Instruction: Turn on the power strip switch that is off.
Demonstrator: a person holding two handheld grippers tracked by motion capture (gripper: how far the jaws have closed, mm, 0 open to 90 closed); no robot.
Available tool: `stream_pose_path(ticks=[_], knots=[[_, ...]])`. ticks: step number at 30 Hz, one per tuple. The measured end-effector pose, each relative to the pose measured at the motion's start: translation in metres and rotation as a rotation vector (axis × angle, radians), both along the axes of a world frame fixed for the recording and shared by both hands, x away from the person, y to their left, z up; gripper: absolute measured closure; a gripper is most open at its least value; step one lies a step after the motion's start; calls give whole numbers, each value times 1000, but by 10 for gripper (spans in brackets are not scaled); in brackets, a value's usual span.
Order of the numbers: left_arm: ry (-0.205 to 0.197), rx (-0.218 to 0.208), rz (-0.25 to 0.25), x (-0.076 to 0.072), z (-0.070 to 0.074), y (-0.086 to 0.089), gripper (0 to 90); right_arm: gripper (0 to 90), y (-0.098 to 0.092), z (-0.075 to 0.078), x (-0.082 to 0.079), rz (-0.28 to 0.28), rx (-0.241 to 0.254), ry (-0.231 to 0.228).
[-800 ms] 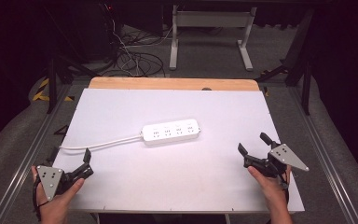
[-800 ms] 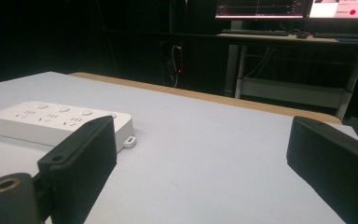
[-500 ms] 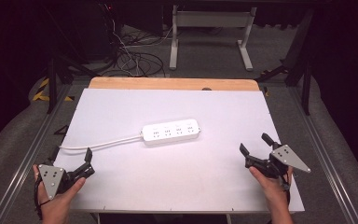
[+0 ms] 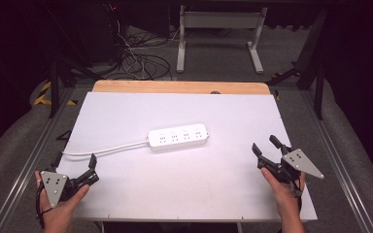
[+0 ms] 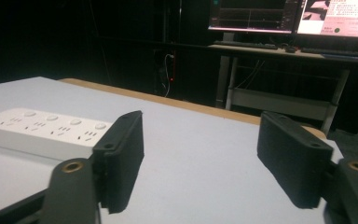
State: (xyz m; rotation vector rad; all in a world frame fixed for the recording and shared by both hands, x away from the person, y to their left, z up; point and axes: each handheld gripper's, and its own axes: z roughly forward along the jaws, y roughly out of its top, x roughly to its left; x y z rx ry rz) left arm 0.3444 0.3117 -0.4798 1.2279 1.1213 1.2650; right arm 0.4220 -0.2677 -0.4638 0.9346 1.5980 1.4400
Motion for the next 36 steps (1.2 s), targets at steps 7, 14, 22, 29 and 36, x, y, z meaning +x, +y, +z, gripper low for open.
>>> stream_pose_path(ticks=[7,14,22,29,36], knots=[[7,8,-4,-1,0,0,39,439,-4,8,0,-23,11,-19],[5,3,1,-3,0,1,41,587,-7,13,0,-10,19,-56],[10,6,6,-3,-1,2,44,708,-7,20,0,-1,7,-75],[16,2,0,-3,-1,2,49,866,-4,33,1,35,-10,-8],[18,8,-8,-4,-2,0,53,900,12,43,14,103,39,157]])
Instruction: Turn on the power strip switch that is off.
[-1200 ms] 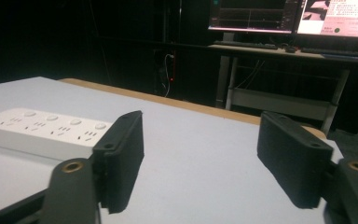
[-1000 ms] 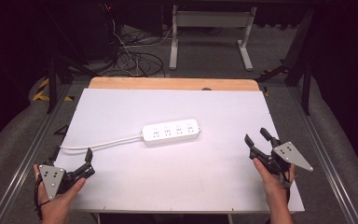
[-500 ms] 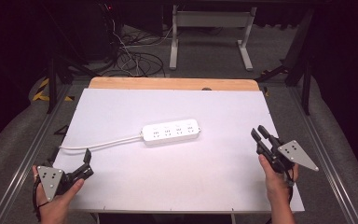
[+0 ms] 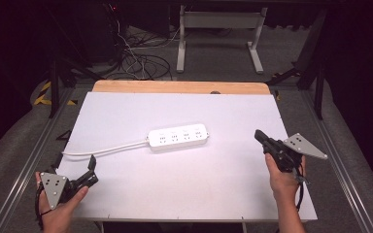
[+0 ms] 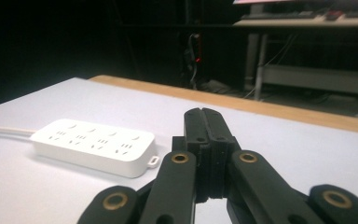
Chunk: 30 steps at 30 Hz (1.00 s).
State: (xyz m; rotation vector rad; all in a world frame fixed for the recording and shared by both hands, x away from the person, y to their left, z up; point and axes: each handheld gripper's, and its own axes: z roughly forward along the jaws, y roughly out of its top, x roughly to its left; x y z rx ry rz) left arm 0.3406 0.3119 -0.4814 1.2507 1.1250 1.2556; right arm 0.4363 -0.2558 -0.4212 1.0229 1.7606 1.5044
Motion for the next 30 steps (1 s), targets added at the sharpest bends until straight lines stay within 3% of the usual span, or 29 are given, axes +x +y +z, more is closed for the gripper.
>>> stream_pose_path(ticks=[4,10,16,26,30], knots=[[4,2,-5,0,0,-1,53,900,16,7,11,22,-34,36],[6,2,-8,2,-1,-1,55,900,36,20,23,53,-59,51],[12,9,-16,4,-1,-2,57,900,69,38,38,123,-127,73],[13,13,-26,4,-2,-4,63,900,111,49,58,202,-196,111],[14,14,-24,4,-2,-4,66,900,140,48,70,253,-229,142]])
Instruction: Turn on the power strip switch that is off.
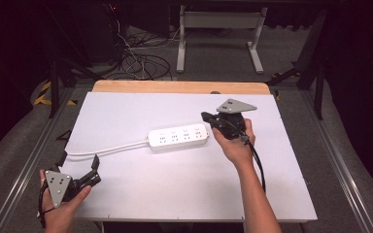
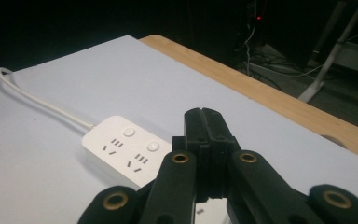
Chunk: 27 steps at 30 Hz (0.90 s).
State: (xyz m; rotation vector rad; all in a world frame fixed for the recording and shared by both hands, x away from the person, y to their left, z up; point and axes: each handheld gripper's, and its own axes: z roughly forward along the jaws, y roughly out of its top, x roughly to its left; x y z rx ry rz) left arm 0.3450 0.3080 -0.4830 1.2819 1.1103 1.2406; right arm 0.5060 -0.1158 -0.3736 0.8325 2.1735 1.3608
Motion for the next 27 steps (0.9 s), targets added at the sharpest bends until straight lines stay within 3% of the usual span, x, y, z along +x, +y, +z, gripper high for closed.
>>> stream_pose_path(ticks=[8,9,11,19,21,22,24,27], knots=[[9,14,-5,1,-1,1,71,900,56,-9,21,61,-76,58],[9,17,-6,1,-1,1,71,900,56,-9,21,61,-76,58],[11,14,-6,1,-1,1,72,900,76,-12,29,80,-84,76],[11,17,-12,1,-2,0,73,900,124,-34,43,125,-174,145],[12,12,-12,1,-2,0,73,900,129,-38,44,125,-190,158],[10,13,-14,1,-2,1,73,900,138,-48,46,120,-231,183],[10,13,-13,1,-2,1,74,900,142,-58,50,109,-262,206],[15,19,-11,1,-2,2,74,900,143,-67,54,93,-263,225]])
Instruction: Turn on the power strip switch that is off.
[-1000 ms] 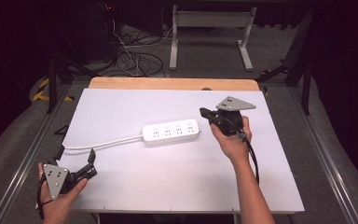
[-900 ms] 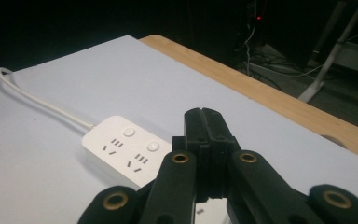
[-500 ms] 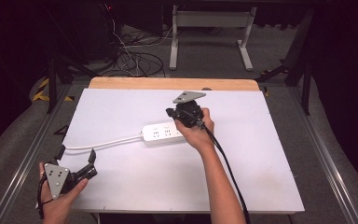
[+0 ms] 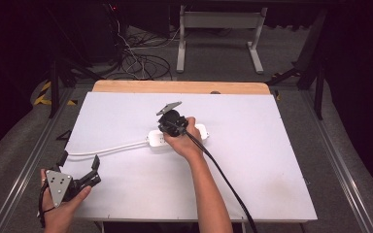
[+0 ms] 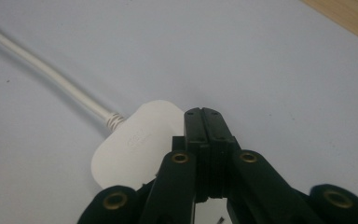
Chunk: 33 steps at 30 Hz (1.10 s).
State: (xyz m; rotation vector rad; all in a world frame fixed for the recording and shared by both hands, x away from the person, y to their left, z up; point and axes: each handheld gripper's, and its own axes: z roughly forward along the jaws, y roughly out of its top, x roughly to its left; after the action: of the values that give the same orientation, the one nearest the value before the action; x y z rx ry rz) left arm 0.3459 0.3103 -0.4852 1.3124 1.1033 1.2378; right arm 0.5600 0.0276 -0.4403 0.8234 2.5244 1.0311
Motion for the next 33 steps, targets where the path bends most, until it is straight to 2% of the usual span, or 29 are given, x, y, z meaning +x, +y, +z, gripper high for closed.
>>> stream_pose_path(ticks=[7,12,15,20,28,33], knots=[[2,2,-2,0,-1,0,75,900,4,-10,3,-11,-13,24],[0,6,2,0,-1,-1,75,900,9,-10,3,-16,-34,10],[1,8,3,-1,0,-1,76,900,8,-11,5,-41,-13,27],[-4,3,4,-1,0,-1,76,900,11,-11,1,-40,-39,18],[-2,6,8,-2,0,-1,76,900,12,-13,0,-86,-17,21],[0,7,10,-3,0,0,76,900,14,-15,-3,-102,-22,1]])
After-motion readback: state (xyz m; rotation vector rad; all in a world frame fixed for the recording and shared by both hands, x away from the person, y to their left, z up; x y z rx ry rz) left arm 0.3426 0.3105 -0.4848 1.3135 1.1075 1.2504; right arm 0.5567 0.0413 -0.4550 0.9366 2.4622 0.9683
